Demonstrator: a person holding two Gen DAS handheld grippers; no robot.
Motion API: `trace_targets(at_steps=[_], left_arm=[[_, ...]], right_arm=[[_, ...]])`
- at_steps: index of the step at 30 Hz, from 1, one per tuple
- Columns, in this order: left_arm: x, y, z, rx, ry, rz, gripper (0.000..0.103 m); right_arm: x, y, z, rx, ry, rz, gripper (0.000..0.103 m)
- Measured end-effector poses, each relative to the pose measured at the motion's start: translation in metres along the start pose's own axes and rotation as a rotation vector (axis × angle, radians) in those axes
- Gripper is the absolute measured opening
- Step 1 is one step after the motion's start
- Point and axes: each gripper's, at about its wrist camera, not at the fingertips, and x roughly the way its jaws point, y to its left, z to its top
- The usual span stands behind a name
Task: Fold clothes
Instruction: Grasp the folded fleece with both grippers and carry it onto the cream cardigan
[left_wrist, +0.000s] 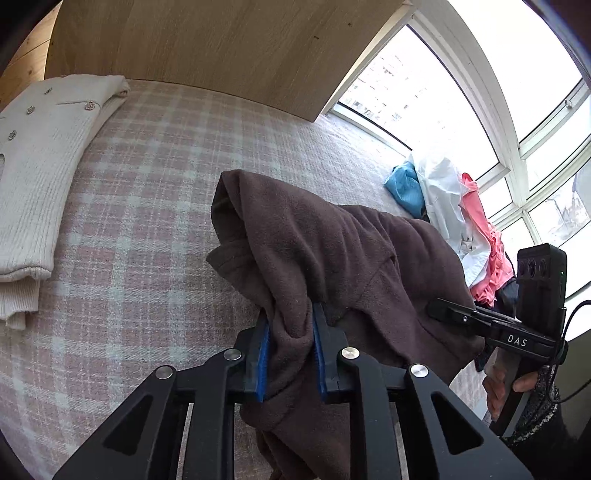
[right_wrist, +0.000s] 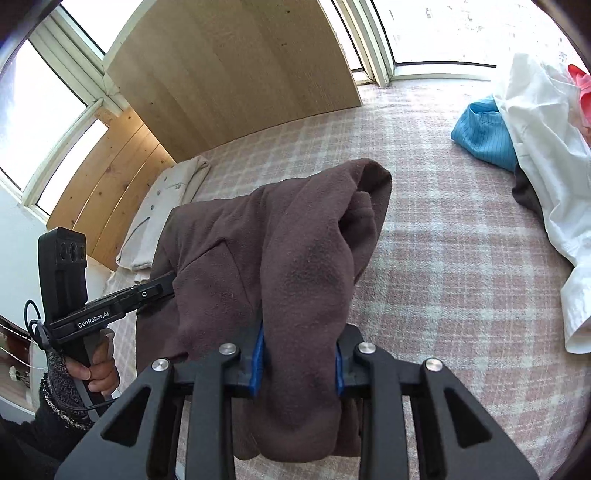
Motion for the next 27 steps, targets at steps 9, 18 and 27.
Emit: trace_targets(at_steps=[9,18,27], left_arm=[[-0.074,0.029,0.029,0.023,-0.139,0.027,0.018],[-0.155,0.117,0.082,0.108,-0.195,0.239,0.018],[-0.158,0.212,0.136,0.096,-0.163,0.331,0.017]], right_arm=[[0.011,0.092,0.048,-0.102,-0.033,0.071,0.027],[0.092,0.2,0.089,-0.127,-0.015,0.167,0.027],[0.174,0.257,0.113,-0.116,0.026,0.168,0.027]])
